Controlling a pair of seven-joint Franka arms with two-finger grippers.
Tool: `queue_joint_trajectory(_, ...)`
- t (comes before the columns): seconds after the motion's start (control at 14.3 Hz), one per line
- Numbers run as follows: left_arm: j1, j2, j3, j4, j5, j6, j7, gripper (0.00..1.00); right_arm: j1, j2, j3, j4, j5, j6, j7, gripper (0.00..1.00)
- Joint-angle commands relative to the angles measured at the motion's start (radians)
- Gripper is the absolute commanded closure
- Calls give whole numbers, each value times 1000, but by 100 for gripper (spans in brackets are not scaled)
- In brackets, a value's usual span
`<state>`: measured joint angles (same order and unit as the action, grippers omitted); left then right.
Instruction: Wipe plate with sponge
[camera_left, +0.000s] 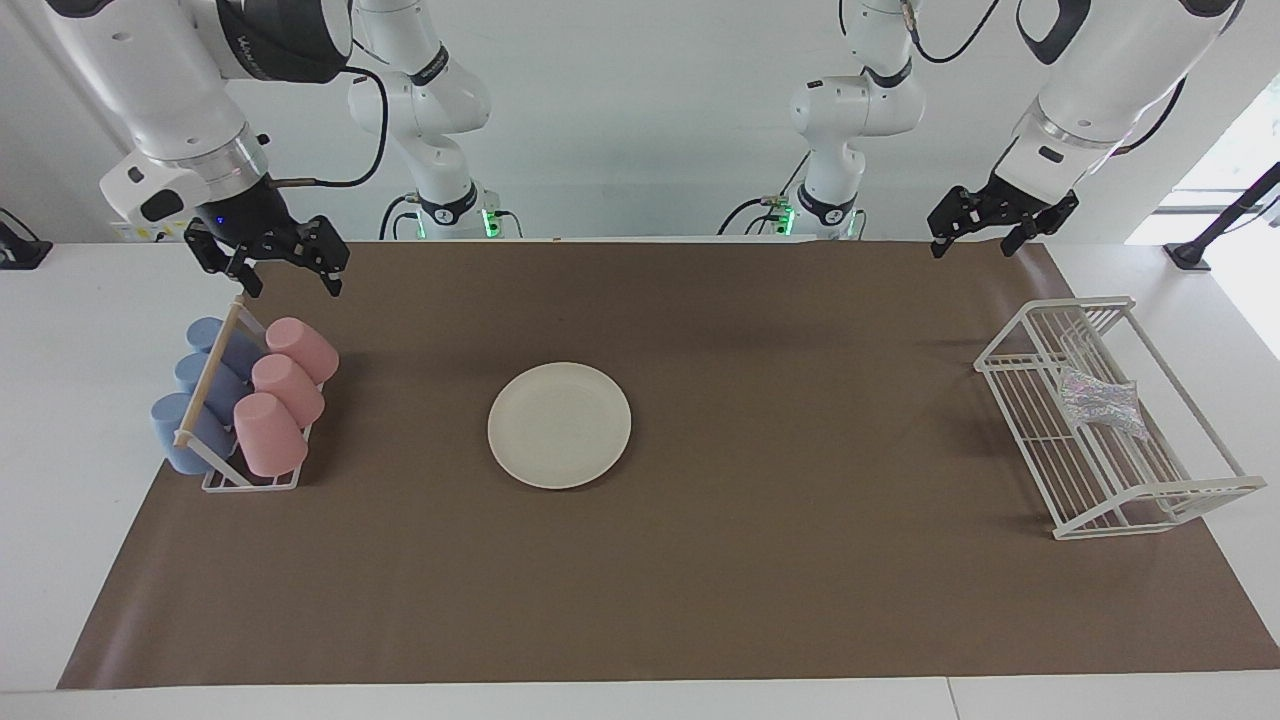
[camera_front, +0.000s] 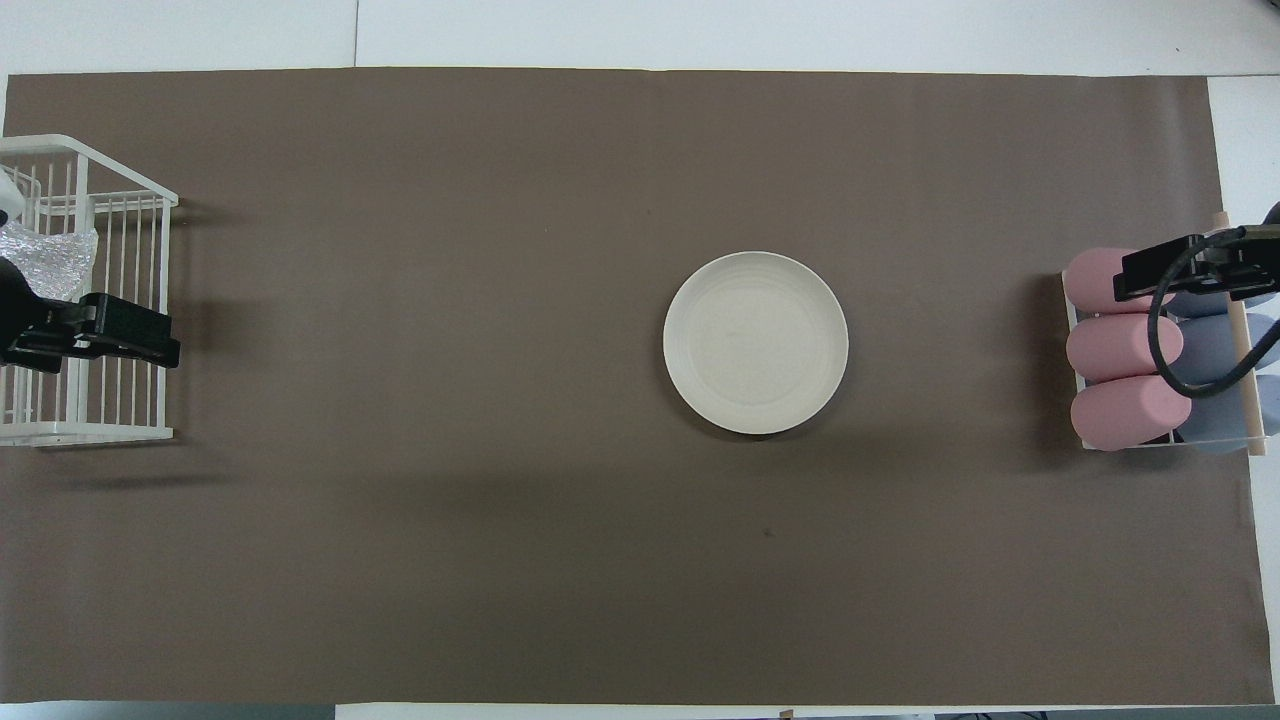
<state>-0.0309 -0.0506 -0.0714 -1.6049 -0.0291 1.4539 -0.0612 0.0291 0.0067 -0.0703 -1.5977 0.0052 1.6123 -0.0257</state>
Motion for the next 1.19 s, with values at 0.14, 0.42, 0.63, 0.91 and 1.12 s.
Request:
queue_joint_trajectory(0.14, 11, -20, -2, -20, -15, 13, -9, 0, -5, -5, 6, -2, 12, 6, 50, 0)
queue_joint_trajectory(0.42, -1, -15, -5, -29, 24, 36, -58, 0, -5, -7, 7, -4, 12, -2, 98, 0)
queue_joint_trajectory(0.63, -44, 20, -10, -58, 165, 75, -101, 0, -5, -8, 7, -5, 12, -6, 135, 0)
queue_joint_trajectory(0.91, -73, 135, -10, -61, 418, 146, -112, 0, -3, -11, 9, -11, 13, -6, 190, 0)
queue_joint_trajectory(1.12, -96, 225, -10, -59, 633, 198, -114, 0, -1, -13, 9, -16, 15, -29, 260, 0)
